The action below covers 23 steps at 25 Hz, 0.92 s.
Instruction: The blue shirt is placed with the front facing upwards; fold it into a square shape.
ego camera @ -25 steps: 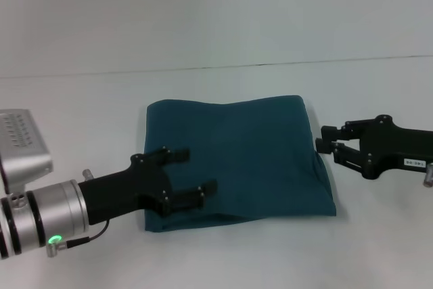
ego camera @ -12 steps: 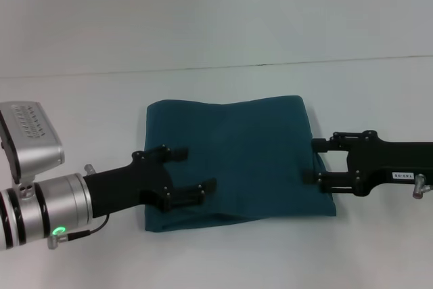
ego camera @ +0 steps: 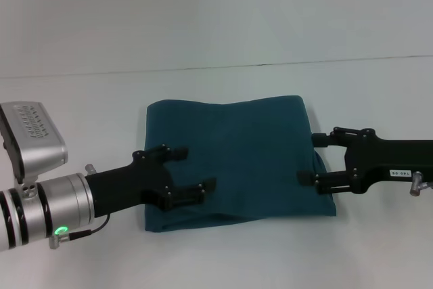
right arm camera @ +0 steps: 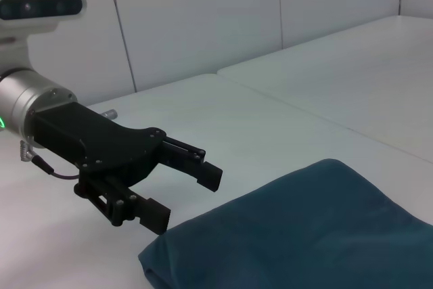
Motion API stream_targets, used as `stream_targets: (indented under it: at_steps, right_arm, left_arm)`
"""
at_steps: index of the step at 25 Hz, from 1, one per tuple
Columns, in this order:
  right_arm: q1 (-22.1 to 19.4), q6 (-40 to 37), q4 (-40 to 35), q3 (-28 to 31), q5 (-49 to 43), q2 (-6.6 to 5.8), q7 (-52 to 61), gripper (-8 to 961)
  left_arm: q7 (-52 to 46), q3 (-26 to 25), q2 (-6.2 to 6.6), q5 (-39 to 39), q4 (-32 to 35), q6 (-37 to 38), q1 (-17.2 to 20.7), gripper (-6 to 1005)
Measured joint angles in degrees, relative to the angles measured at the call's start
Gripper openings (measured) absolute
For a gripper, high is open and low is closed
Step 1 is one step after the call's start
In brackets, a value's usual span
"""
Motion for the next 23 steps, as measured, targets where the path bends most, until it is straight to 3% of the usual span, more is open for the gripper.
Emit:
stream_targets:
  at_steps: [4,23]
  right_arm:
    - [0.0,0.1,0.1,-0.1,0.0,-0.02,0.0,945]
    - [-0.4,0.7,0.2,-0.6,0.0,-0.02,0.1,938]
  left_arm:
    - [0.0,0.0,-0.08,0.0,0.0,-0.1,0.1,883]
    - [0.1,0.0,-0.14,0.3,0.0,-0.3,0.2,883]
